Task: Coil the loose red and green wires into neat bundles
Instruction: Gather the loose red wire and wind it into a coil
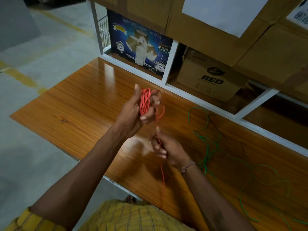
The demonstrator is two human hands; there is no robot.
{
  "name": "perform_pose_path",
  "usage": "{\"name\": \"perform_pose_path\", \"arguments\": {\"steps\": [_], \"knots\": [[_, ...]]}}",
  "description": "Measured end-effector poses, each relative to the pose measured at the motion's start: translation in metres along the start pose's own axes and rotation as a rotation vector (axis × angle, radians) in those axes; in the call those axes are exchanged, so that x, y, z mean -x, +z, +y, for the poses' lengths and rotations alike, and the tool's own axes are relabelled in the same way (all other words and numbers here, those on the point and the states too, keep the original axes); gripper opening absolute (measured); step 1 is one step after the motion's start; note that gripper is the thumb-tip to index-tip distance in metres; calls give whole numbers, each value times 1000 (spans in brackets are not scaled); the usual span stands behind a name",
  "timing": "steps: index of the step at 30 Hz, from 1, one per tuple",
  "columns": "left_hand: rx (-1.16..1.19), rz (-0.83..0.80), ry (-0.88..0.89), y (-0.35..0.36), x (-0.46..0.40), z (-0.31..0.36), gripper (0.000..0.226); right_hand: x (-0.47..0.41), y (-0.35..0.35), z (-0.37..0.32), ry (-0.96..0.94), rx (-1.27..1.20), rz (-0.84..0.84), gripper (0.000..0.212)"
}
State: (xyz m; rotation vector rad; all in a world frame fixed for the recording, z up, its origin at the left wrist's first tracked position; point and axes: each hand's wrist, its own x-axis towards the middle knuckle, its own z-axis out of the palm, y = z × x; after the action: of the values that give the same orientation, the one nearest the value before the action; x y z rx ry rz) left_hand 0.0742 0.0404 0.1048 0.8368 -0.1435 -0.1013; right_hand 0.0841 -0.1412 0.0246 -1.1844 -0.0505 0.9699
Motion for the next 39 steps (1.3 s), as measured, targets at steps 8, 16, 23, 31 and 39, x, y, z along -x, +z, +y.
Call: {"name": "perform_pose_path", "arguments": {"steps": [8,16,23,31,39], "knots": [[-586,286,44,-9,-4,1,77,49,26,-25,219,675,-233,35],[-1108,161,72,-22,-2,-13,61,75,34,-94,64,936,-221,18],[-1015,-23,-287,-14,15,-12,111,79,9,-162,-250,959,-58,14],[-588,-333,-346,11,19,5,121,32,-24,-162,-485,950,104,16],[-125,-420,-297,23,15,19,129,-2,-38,-94,-365,607,128,19]]}}
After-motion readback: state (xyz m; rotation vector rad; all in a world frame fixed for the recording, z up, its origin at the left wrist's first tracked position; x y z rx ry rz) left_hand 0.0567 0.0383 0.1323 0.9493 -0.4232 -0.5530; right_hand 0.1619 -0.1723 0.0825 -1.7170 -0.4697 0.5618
